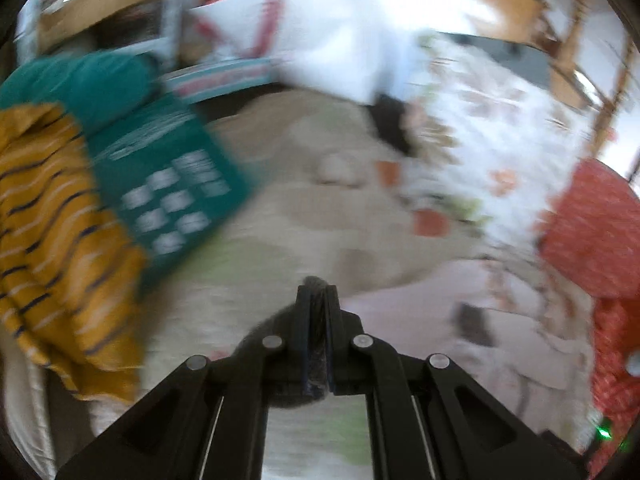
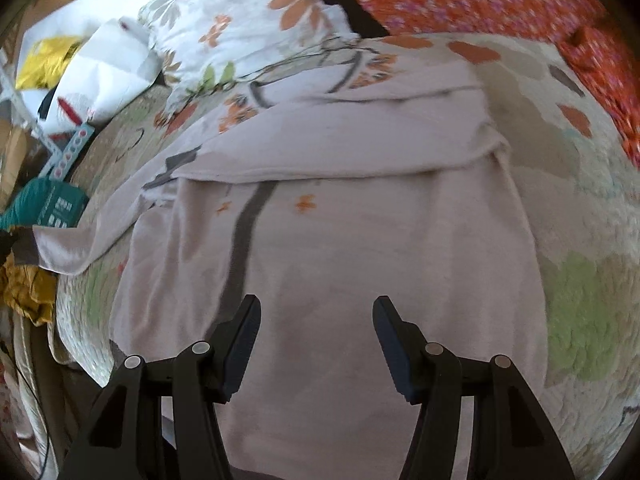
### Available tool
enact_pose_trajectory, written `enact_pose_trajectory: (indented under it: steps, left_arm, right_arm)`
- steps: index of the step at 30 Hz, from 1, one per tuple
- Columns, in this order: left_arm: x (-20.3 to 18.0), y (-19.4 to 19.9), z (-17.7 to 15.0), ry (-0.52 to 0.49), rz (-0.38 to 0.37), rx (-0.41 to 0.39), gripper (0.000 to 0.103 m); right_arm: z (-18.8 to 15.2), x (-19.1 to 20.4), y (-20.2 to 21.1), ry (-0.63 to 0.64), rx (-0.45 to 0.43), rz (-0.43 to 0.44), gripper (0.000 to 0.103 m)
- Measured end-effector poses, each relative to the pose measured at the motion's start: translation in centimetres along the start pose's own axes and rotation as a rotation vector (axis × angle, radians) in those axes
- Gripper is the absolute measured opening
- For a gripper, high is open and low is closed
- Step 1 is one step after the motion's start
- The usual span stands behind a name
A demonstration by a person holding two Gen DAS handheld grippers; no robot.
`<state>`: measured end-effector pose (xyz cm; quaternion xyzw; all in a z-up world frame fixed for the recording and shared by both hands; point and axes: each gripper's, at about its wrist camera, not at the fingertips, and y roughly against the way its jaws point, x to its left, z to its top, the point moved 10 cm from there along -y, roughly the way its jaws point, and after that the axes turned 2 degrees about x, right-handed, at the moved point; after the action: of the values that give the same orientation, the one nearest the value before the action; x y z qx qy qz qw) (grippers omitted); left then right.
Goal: Fold small clothes
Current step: 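Fold that sleeve across the cardigan body with the left tool and release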
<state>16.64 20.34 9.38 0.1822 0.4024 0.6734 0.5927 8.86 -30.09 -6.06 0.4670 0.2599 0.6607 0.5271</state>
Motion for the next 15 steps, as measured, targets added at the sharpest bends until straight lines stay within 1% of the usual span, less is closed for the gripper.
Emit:
enact_pose_trajectory:
  steps: [1,2,6,8,9,10,11,13,15]
  left_arm:
    - [-3.3,-0.1,0.2,-0.027,-0.046,0.010,0.006]
    - [-5.5,-0.2,0.1,-0.047,-0.073,0.018,0.006]
    - [-17.4,-1.4,-0.4,-0.177,-0.178,0.058,0.006]
    - [-23.3,-2.1,-1.4,-0.239,-0.230,0.087,0.006]
    - [-27.0,-2.7,-2.1,-0.279,-0.257,0.104,0.006]
    - [-29.2,-3.1,-2.6,-0.304,-0.272,0.115,0.006]
    - [-32.4,-3.6,-3.4,-0.338,-0.293,0.132,0.006]
    - [-37.2,-4.9,-5.1,-0.388,-0.326,0.160,0.006]
    - [-41.7,-6.5,-7.3,-0.441,-0.343,0.191,0.006]
  right_arm:
    - [-0.1,-0.4,0.0,-0.009,-0.003,0.003,0.063]
    - [-0.3,-1.1,0.0,-0.024,-0.009,0.009,0.063]
    - [-1.0,-2.7,0.5,-0.047,-0.054,0.044,0.061]
    - [-1.1,-3.2,1.1,-0.040,-0.086,0.029,0.061]
    - [-1.1,-3.5,1.3,-0.037,-0.099,0.026,0.061]
    - [-1.1,-3.8,1.6,-0.036,-0.118,0.028,0.061]
    - [-1.1,-4.2,2.1,-0.037,-0.139,0.030,0.061]
    - [-1.0,-4.9,2.6,-0.038,-0.166,0.031,0.061]
    - [-0.9,-5.9,2.8,-0.062,-0.179,0.035,0.061]
